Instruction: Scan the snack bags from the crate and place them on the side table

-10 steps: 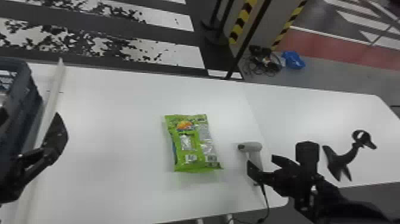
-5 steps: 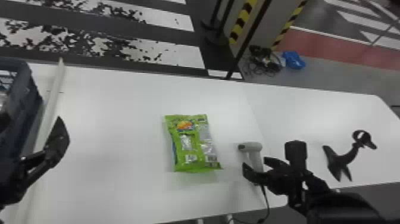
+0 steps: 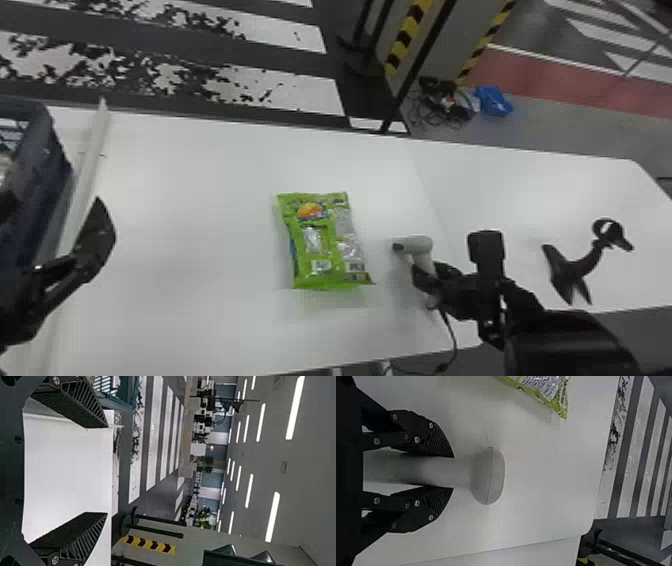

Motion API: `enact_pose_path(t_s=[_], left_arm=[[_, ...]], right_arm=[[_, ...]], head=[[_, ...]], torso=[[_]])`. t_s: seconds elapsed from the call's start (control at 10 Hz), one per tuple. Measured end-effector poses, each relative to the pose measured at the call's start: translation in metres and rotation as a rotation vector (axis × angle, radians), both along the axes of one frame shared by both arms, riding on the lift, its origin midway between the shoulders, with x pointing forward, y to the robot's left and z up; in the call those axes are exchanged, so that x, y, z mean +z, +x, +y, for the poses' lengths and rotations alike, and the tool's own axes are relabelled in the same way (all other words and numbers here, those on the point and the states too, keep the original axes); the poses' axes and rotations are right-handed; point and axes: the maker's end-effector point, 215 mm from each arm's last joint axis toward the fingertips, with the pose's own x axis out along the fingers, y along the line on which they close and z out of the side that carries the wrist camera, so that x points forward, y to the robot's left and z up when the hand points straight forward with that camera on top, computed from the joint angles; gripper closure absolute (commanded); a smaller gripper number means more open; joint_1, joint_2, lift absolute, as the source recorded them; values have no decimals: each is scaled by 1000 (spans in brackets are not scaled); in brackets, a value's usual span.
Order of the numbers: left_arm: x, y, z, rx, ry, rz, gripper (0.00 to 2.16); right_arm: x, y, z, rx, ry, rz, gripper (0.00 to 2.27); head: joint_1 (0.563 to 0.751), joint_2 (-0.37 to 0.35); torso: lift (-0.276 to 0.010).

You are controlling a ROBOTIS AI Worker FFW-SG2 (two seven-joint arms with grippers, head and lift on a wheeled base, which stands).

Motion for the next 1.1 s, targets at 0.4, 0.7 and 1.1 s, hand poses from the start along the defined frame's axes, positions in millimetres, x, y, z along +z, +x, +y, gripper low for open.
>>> enact_pose_path(t_s=[0.4, 0.7, 1.1], left_arm=[[-2, 1, -1, 0, -2, 4, 87], [-7, 2, -1, 8, -7, 11, 87], [-9, 5, 1, 15, -9, 12, 87]], right_arm=[[21, -12, 6, 7, -9, -29, 2240], [37, -42, 36, 12, 30, 20, 2240], [58, -58, 95, 88, 91, 51, 2240]], head=[[695, -350], [695, -339], [695, -253]], torso=[[-94], [-94], [-94]])
